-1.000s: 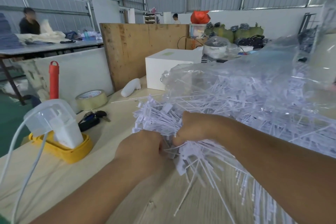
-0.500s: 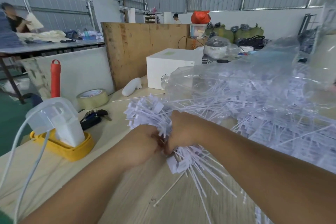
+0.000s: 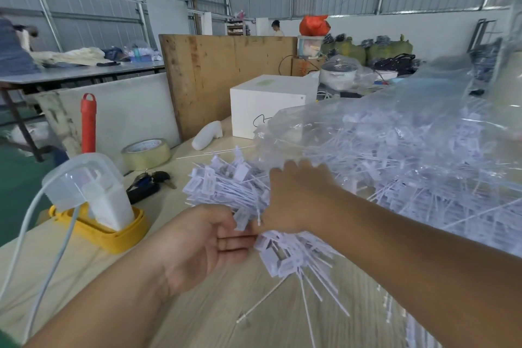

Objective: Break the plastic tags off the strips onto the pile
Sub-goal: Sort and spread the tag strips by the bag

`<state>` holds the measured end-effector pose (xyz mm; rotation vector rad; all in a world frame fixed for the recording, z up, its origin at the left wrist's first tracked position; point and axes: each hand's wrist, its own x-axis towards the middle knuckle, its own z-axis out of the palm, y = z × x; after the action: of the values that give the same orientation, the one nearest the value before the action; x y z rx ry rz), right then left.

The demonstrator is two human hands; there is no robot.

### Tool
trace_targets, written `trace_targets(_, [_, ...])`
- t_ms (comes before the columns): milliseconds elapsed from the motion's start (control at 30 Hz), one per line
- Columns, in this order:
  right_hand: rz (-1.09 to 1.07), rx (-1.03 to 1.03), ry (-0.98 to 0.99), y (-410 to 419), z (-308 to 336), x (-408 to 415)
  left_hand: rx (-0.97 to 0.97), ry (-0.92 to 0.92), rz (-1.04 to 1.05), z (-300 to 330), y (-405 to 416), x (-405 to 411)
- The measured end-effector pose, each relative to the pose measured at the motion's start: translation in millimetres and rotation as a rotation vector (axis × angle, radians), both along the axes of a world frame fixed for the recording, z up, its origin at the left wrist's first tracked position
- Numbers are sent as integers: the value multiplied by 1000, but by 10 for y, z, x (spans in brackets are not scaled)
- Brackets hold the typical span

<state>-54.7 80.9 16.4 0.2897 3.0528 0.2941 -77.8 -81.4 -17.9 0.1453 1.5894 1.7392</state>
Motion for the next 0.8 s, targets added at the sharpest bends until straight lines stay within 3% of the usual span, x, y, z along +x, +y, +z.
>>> trace_targets(67, [60,24,80,30,-38,-12,12,-24,5,11,22,5])
trace_targets(200, [66,-299,-60,13,-185,-65,71,-60,50,40,76,24])
trace_targets(300, [93,-435,-34,36,-209,-97,97,-64,80,36,92,13])
trace_targets(467, [131,-385,-27,87,-162,-91,127,-78,92,-4,122,43])
trace_targets(633, [7,-404,-183,17,-91,-157,147,-27,86,7,163,90])
trace_targets(800, [71,-429,-4,-5,-162,-170,107,59,59,11,174,122])
